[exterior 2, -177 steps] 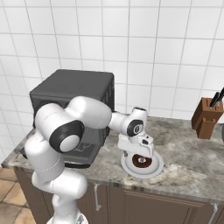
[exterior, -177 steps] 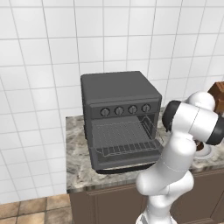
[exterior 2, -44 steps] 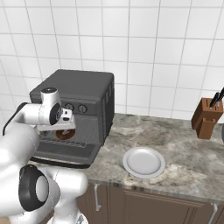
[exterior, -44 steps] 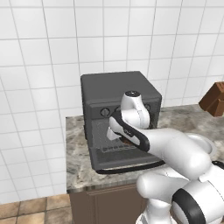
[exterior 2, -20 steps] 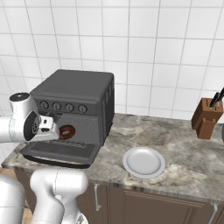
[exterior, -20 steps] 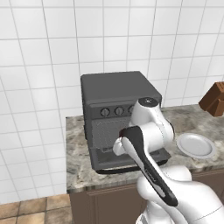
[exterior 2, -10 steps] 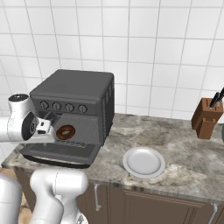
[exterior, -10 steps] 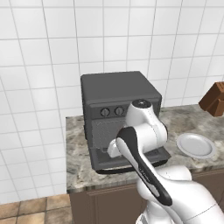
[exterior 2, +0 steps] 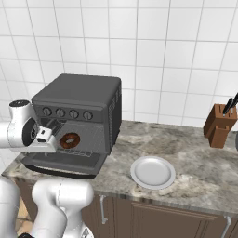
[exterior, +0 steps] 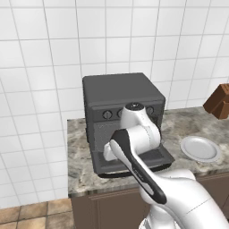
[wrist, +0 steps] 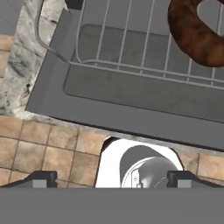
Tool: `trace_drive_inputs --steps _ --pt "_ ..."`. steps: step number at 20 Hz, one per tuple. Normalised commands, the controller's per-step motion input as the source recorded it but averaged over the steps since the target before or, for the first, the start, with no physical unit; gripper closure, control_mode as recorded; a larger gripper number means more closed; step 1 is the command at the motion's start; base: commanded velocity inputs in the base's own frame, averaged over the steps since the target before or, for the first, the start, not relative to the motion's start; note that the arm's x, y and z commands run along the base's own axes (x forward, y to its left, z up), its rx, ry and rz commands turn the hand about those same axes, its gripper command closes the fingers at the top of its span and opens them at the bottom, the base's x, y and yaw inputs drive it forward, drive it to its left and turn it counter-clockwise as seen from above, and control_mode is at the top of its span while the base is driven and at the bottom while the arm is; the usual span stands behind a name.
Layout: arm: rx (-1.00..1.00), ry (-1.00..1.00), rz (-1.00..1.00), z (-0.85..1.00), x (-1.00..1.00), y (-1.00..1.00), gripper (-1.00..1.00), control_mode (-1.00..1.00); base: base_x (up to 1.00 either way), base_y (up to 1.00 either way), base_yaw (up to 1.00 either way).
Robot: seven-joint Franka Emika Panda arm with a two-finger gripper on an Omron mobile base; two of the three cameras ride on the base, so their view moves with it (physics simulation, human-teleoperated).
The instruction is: Pick up the bagel from the plate, place it on the toaster oven rack, close the door, and set the timer.
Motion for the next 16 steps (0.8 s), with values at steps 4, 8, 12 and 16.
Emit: trace_drive_inputs --steps 4,8,12,16 --pt "-0.01 0.00 -0.04 -0.27 0.19 0.08 -1.00 -1.00 0.00 0.00 0.00" --pt "-0.01 0.00 -0.04 -0.28 0.24 0.08 -1.00 -1.00 0.00 0.00 0.00" --pt "0.00 0.00 -0.04 -0.28 0.29 0.09 -1.00 -1.00 0.00 0.00 0.00" --pt "0.00 0.00 -0.03 -0.24 0.27 0.05 -1.00 -1.00 0.00 0.00 0.00"
